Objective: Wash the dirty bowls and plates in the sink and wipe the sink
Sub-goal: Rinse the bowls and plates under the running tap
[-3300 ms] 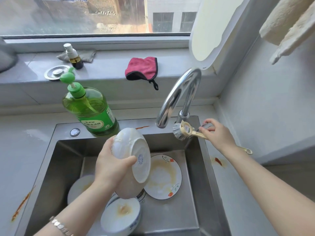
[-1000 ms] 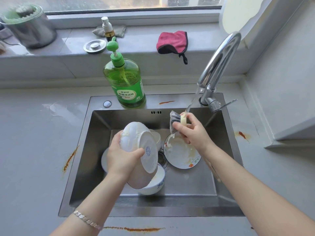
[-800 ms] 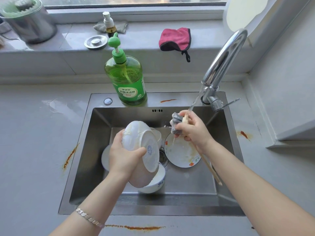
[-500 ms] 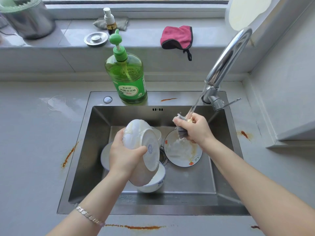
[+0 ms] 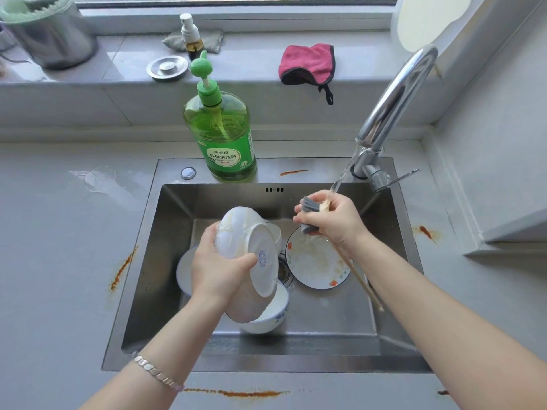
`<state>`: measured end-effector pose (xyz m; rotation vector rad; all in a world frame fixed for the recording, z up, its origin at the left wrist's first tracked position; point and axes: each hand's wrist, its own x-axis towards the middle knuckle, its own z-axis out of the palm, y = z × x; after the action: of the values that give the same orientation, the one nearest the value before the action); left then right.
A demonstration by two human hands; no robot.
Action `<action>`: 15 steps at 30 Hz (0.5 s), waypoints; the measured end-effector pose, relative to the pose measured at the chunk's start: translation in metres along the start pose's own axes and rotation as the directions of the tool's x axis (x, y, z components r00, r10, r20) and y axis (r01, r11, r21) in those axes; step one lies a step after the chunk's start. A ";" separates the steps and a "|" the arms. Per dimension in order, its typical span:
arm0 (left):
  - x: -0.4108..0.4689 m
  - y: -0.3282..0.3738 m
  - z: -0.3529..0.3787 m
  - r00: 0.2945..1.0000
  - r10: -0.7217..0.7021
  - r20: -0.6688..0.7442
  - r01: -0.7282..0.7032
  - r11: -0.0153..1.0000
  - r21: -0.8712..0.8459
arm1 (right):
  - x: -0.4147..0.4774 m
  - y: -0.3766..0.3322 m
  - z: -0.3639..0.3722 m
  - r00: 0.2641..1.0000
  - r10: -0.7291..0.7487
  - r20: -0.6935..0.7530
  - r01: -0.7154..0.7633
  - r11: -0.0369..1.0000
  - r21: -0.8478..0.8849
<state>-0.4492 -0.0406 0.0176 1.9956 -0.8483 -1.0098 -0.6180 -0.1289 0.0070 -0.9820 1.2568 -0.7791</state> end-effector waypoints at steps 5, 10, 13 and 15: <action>0.002 0.001 0.001 1.000 0.002 0.002 -0.002 1.000 0.011 | 0.008 0.005 -0.001 0.994 -0.003 -0.105 -0.014 0.986 -0.164; 0.002 0.004 0.000 1.000 0.008 0.005 -0.008 1.000 0.008 | 0.016 0.004 -0.004 0.983 0.121 -0.140 -0.148 0.968 -0.203; 0.002 0.004 0.000 1.000 0.013 0.004 -0.013 1.000 0.009 | 0.015 0.001 -0.005 0.980 0.148 -0.137 -0.169 0.972 -0.162; 0.002 0.003 0.000 1.000 0.013 -0.003 -0.013 1.000 0.009 | 0.011 0.000 -0.004 0.985 0.130 -0.114 -0.144 0.981 -0.130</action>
<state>-0.4484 -0.0440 0.0194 1.9959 -0.8642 -0.9973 -0.6205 -0.1392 0.0024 -0.9629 1.4695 -0.6499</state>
